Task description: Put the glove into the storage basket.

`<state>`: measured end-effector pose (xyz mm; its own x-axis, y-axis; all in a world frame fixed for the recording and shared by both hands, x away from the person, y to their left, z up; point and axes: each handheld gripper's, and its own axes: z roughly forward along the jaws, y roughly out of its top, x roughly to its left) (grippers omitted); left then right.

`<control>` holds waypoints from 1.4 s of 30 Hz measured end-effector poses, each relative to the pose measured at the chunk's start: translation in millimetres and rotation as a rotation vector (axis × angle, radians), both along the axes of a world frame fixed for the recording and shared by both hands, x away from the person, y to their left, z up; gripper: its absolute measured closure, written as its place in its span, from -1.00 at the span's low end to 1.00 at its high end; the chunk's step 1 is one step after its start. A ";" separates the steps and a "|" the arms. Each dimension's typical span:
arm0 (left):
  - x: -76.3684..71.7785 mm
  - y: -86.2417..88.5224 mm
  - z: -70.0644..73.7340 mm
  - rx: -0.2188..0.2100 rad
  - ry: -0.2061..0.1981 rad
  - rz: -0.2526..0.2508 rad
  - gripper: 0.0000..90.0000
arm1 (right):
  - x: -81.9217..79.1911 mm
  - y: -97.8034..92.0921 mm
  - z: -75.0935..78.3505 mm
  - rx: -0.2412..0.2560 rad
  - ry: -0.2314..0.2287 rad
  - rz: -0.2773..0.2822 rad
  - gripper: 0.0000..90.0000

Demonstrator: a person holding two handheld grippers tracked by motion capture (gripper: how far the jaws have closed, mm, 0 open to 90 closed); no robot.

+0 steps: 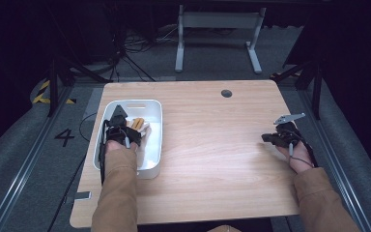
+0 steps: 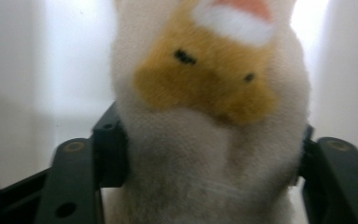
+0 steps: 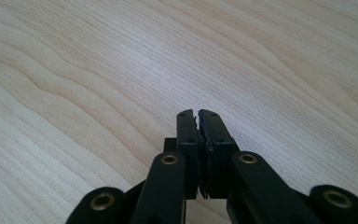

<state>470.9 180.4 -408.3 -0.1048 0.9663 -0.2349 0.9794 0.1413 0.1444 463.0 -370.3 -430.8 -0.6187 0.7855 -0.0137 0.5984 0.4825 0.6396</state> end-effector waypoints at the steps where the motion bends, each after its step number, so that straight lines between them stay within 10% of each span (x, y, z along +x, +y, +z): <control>1: -0.3 -1.9 -0.1 -0.001 0.016 -0.005 -0.33 | 0.2 0.1 -0.1 0.002 0.000 0.005 0.94; 8: 0.0 -13.6 1.5 0.058 0.084 -0.026 -0.67 | -0.7 -0.2 1.4 0.004 -0.004 0.004 0.93; 24: -17.4 -14.5 46.2 0.043 -0.209 -0.064 -0.61 | -2.2 0.5 2.4 0.002 -0.020 0.009 0.83; 42: -59.7 -71.1 80.5 -0.060 -0.514 -0.335 -0.54 | -14.2 -3.9 6.9 0.017 -0.050 0.023 0.79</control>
<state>411.2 109.3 -327.8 0.3431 0.9106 -0.2304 0.7795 -0.1392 0.6108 448.8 -374.2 -423.8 -0.6352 0.7717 -0.0316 0.5543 0.4840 0.6771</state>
